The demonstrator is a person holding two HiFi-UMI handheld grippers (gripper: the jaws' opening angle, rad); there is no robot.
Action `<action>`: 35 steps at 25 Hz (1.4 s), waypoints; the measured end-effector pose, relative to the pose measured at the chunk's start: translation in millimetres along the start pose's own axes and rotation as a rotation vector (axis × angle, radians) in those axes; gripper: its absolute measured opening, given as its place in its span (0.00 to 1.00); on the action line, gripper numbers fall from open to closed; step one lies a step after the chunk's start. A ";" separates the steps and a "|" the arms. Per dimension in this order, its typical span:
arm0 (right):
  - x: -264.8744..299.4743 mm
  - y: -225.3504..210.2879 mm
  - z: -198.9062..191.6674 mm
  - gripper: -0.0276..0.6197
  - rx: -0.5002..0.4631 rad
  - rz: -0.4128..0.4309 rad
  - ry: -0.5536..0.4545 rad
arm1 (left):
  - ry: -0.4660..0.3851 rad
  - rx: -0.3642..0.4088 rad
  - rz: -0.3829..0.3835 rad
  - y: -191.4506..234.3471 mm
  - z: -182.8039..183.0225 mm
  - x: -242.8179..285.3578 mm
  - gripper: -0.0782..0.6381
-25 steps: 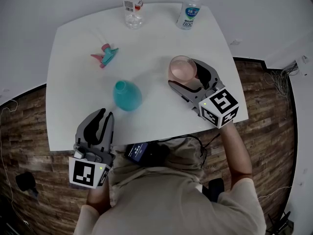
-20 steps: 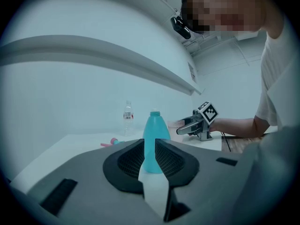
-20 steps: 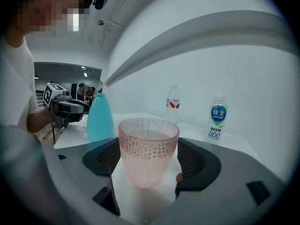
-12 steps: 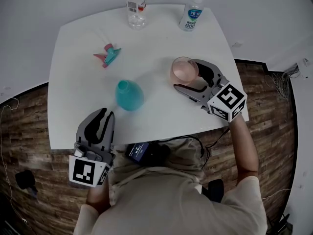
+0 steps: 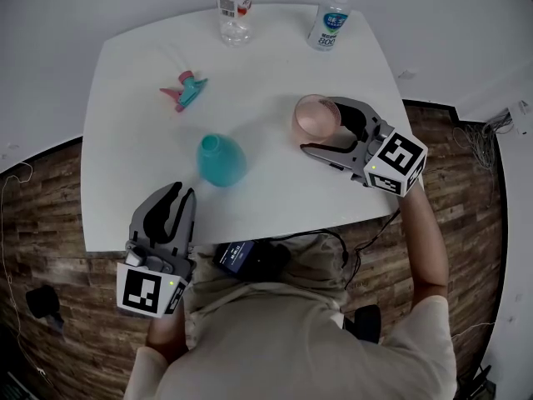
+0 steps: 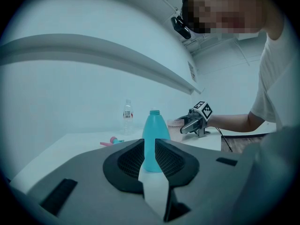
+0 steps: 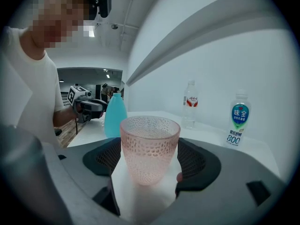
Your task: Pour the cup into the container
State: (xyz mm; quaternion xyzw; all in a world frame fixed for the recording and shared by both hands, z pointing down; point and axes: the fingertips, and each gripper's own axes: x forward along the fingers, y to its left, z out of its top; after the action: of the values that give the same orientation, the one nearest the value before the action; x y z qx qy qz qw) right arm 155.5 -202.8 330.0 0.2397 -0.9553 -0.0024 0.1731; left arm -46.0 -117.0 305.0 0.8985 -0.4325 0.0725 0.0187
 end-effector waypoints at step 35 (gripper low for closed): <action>5.0 5.1 2.7 0.63 -0.046 0.264 -0.061 | 0.007 0.009 -0.007 -3.9 -1.6 0.4 0.20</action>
State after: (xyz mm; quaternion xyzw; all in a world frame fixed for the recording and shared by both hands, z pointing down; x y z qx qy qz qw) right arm 148.1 -200.8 329.5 0.1075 -0.9830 -0.0088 0.1483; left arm -42.9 -114.7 306.8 0.8999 -0.4288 0.0774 0.0166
